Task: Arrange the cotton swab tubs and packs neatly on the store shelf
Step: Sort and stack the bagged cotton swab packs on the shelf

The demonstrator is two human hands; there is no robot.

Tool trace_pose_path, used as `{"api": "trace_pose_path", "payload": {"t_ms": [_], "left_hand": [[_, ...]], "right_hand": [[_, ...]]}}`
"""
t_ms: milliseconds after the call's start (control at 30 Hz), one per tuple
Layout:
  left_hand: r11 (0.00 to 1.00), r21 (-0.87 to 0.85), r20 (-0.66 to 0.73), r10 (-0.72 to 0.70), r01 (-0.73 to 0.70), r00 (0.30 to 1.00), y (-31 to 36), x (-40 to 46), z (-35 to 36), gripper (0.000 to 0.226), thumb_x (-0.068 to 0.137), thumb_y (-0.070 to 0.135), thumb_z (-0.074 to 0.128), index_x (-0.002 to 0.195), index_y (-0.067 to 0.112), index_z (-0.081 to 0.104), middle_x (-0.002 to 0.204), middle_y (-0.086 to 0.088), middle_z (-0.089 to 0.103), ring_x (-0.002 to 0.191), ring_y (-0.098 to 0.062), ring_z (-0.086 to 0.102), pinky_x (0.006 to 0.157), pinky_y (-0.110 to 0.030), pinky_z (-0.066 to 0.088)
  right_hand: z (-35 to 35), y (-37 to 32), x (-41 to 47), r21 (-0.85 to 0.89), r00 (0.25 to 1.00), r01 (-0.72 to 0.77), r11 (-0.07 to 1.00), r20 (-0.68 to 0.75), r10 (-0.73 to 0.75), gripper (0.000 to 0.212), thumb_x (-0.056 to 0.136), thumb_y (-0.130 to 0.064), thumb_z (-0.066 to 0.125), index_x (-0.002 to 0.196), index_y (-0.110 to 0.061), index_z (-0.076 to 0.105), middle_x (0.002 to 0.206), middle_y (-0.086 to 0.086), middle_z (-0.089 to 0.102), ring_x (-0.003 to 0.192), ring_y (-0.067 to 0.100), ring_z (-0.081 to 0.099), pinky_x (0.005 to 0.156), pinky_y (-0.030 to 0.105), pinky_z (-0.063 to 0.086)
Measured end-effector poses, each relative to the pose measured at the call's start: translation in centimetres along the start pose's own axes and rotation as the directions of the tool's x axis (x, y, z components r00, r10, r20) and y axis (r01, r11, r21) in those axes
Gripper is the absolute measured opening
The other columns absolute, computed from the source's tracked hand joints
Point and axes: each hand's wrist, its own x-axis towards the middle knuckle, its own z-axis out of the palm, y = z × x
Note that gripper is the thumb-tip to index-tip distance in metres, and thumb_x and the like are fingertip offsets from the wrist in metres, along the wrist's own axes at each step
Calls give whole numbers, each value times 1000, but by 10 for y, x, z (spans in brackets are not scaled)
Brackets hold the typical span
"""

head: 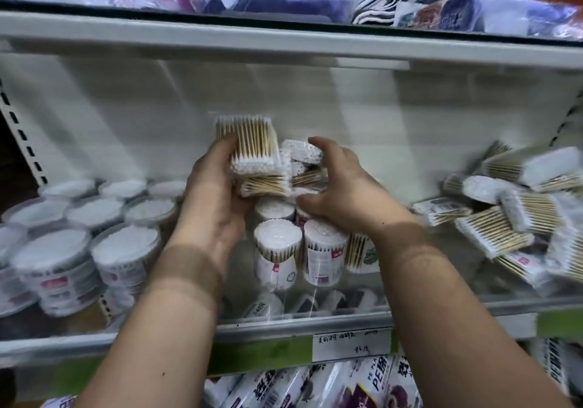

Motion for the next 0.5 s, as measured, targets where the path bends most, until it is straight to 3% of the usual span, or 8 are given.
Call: {"api": "trace_pose_path", "payload": {"t_ms": [133,233,367,500], "left_hand": [[1000,-24,51,-12,13,999,1,6,0,29,96,32,48,82,15,68,71,-3,71,65,-16,69,80,-38,53],[998,-63,75,-7,11,997,3,10,-2,29,96,33,47,88,16,69,79,-4,71,78,-20,68,96,-49,48],[994,-113,117,21,-7,993,5,8,-1,27,97,33,47,95,16,68,90,-6,69,91,-23,65,99,-52,45],[991,-130,163,38,-17,986,6,4,6,26,97,32,46,97,16,67,93,-7,67,93,-23,63,100,-50,44]], "right_hand": [[3,-1,1,87,997,12,996,-73,-6,84,80,-31,77,147,-36,28,133,-5,39,108,6,47,94,19,36],[5,-2,-1,140,992,49,989,-124,-32,80,80,-30,77,145,-36,32,126,-10,38,102,1,46,91,16,37],[2,-5,-4,180,981,84,980,-187,-50,78,80,-26,77,144,-37,34,128,-12,37,109,2,51,101,26,46],[-6,-4,-9,155,972,105,982,-223,-69,77,81,-23,77,143,-37,35,132,-13,36,109,-7,44,105,15,37]]}}
